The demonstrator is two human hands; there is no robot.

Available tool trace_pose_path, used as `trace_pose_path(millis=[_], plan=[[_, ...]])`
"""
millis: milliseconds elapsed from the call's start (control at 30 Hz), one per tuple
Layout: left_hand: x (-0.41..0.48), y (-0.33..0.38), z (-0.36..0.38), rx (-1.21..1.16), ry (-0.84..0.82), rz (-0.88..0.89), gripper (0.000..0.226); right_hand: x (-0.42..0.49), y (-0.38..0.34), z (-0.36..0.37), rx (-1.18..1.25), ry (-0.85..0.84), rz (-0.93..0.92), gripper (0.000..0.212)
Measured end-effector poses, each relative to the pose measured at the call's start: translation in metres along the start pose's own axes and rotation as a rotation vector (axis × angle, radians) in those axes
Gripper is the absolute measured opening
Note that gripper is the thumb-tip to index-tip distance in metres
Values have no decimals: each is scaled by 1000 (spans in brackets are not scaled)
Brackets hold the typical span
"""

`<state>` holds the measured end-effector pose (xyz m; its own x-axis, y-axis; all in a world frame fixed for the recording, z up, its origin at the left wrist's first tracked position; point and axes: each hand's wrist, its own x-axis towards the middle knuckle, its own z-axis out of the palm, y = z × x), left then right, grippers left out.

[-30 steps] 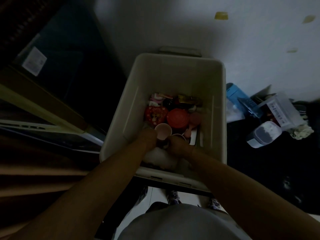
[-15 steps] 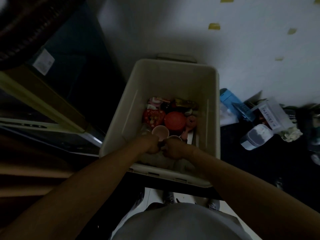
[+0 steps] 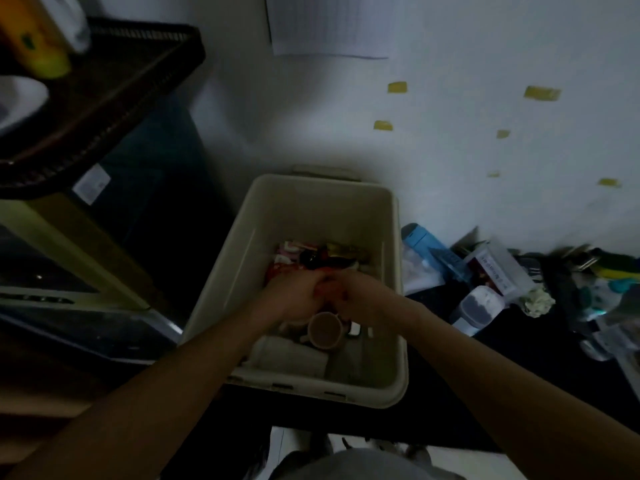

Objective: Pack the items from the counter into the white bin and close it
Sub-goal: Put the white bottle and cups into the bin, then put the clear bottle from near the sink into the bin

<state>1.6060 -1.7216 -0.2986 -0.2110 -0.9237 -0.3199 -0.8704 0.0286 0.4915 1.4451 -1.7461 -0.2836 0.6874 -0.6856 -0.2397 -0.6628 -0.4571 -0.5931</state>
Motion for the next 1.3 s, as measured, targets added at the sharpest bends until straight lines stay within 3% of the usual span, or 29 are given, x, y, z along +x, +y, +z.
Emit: trace_pose_path(millis=[167,300,400,1033,1300], plan=[[8,39,-22,-58,219,124,48,-23,18,-42,116,203,44,26],[28,74,-27,42,325,217,46,-49,41,-70,17,395,54,38],[43,96,-20,72,307,273,47,-68,59,-78,51,408,94,47],[133,280,96,165,122,546,45,-222,237,-103,172,589,444,53],[165,352,142,160,79,643,40,-280,298,-123,154,689,536,43]])
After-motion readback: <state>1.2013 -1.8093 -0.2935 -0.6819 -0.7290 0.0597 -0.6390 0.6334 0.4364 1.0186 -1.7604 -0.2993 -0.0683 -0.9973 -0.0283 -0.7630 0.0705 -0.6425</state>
